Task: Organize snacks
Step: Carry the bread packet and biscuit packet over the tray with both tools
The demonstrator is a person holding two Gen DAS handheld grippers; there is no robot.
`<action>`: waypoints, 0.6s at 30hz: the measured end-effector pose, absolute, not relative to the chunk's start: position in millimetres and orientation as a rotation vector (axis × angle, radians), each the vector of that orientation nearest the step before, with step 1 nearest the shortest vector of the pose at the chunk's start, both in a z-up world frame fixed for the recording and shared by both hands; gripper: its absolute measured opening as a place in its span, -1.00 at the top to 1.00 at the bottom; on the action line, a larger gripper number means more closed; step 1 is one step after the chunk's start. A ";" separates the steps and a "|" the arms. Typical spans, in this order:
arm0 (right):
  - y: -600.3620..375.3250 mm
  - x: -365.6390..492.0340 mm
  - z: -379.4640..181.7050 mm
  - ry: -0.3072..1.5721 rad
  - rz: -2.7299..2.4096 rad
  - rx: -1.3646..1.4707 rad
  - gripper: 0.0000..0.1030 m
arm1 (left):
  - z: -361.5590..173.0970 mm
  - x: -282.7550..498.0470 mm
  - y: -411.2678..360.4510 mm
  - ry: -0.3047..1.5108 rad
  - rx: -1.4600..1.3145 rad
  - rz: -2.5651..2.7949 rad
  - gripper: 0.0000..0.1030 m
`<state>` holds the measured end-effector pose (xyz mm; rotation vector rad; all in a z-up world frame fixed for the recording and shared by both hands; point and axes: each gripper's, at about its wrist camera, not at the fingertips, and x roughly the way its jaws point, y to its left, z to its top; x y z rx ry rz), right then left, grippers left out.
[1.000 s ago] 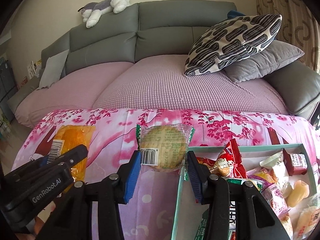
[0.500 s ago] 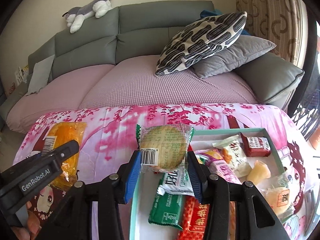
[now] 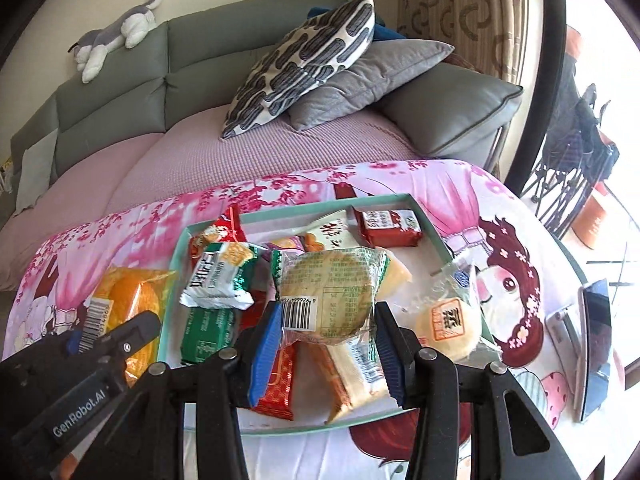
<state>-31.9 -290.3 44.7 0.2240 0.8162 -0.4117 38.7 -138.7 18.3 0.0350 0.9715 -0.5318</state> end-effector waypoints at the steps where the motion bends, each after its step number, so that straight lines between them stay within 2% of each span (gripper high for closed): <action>1: -296.2 -34.2 42.5 0.820 -0.426 0.233 0.05 | 13.9 35.8 -144.5 0.985 0.047 -0.546 0.16; 18: -328.1 -34.5 13.8 0.853 -0.458 0.311 0.05 | -11.4 31.4 -166.9 1.026 0.104 -0.541 0.16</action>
